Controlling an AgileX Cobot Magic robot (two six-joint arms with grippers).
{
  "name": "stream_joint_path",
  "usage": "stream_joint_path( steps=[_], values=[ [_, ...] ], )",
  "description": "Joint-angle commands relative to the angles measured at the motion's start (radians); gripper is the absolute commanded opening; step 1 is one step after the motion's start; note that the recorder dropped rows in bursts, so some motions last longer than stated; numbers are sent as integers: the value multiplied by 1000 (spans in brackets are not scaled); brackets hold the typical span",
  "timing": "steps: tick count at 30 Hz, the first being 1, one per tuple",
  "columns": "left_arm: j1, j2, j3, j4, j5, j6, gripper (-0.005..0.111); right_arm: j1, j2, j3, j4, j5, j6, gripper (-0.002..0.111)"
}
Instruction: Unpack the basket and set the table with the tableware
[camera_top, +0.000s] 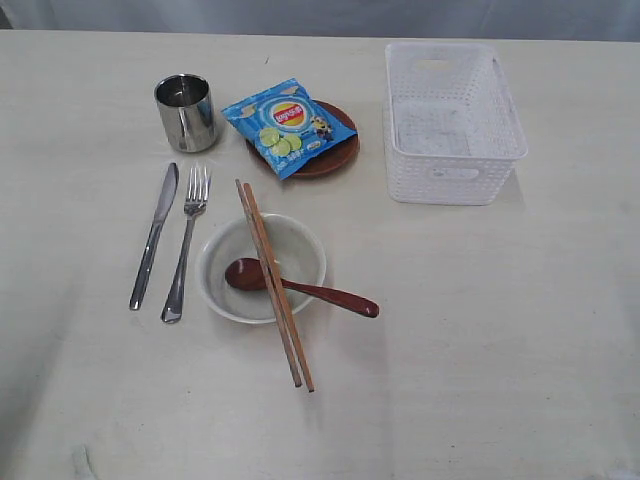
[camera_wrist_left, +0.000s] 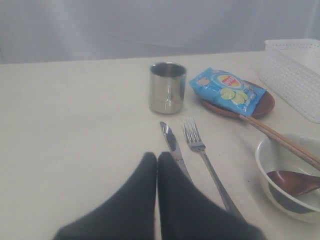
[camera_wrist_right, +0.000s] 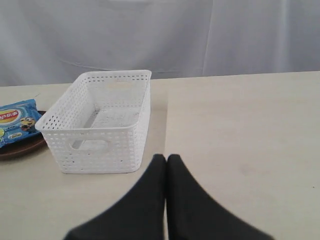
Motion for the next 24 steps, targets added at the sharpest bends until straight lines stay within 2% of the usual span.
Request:
stream_joint_path(
  steps=[1, 24],
  values=[
    [-6, -3, 3, 0, -4, -3, 0, 5, -6, 3, -15, 28, -11, 0],
    [-6, -3, 3, 0, -4, -3, 0, 5, -6, 3, -15, 59, -29, 0]
  ],
)
